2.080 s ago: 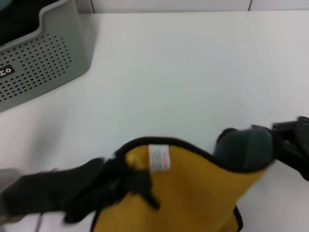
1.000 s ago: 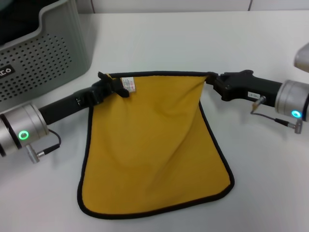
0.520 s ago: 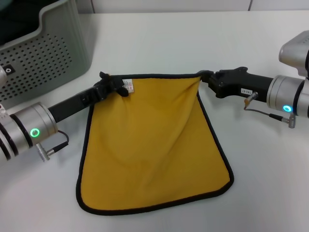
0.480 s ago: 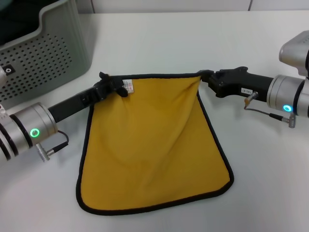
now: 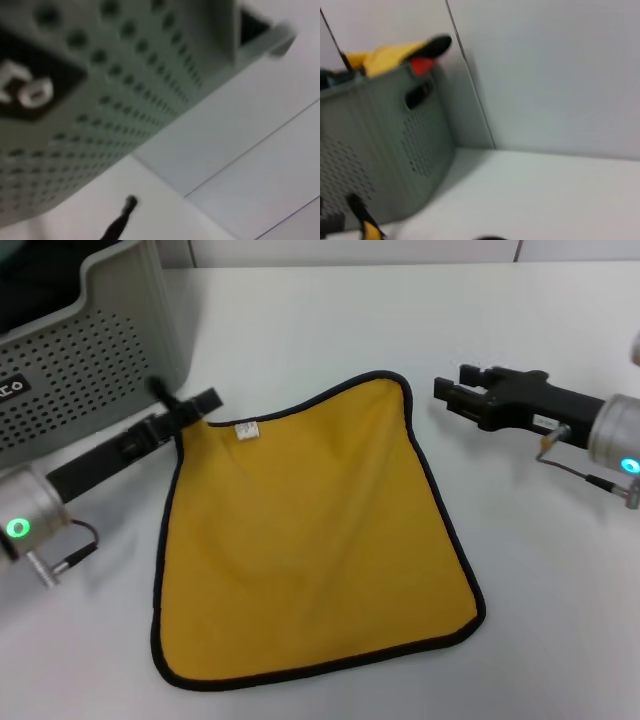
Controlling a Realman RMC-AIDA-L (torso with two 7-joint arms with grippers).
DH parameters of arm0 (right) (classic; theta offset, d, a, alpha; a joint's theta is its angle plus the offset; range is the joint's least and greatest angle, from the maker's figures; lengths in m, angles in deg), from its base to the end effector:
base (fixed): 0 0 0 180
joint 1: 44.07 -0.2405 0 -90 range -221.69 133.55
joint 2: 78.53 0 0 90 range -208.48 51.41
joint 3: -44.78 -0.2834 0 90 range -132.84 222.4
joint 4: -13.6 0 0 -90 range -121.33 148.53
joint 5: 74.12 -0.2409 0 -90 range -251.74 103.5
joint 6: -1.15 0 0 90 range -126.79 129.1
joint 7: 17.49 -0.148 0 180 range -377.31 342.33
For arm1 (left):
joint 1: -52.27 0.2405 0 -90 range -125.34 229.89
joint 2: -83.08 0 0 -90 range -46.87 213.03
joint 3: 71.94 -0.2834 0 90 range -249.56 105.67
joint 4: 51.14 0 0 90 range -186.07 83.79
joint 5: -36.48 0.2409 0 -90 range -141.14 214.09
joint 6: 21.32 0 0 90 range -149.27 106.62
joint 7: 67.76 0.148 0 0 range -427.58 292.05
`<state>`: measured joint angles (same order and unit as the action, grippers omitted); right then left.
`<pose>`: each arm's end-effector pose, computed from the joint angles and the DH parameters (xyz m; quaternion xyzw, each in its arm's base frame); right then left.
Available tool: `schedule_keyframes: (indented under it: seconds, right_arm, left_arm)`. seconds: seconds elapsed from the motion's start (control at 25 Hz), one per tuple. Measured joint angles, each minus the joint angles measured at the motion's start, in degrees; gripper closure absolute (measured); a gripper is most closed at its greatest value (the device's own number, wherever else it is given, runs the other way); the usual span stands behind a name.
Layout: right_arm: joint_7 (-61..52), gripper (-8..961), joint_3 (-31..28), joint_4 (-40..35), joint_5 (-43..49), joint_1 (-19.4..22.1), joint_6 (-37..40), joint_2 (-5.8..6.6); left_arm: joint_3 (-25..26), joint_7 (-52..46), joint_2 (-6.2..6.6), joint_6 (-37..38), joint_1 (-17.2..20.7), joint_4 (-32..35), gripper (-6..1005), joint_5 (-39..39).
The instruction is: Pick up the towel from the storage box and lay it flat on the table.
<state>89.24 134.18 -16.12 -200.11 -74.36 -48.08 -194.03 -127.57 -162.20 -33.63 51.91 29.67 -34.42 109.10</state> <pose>0.2773 0.4231 -0.0734 -0.8702 0.3010 0.2769 0.2749 -0.3619 0.3425 -0.0416 -0.7042 -0.5427 -0.4166 0.1897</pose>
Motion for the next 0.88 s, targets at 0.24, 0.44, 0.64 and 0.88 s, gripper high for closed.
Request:
schedule_keyframes:
  seconds: [0.24,0.44,0.64,0.88]
  right_arm:
    - [3.1,443,-3.8,-1.8,0.2,3.8,-12.6,1.24]
    - [9.1,233,-5.1,-2.3,2.7,5.1,-21.9,1.40]
    - [9.0,89,-5.1,-4.1,8.2,4.4,-34.1,3.55]
    - [4.8,94,-5.2,-6.8,11.0,4.1,-44.6,6.82]
  left_arm:
    - [-0.2,0.9,1.03,9.7,4.0,3.5,388,-2.6]
    - [-0.5,9.3,1.00,18.5,4.2,4.4,250,-0.8]
    - [-0.5,25.8,0.00,28.3,3.8,6.0,157,5.7]
    - [-0.6,35.9,-1.16,35.5,4.1,8.8,158,9.4]
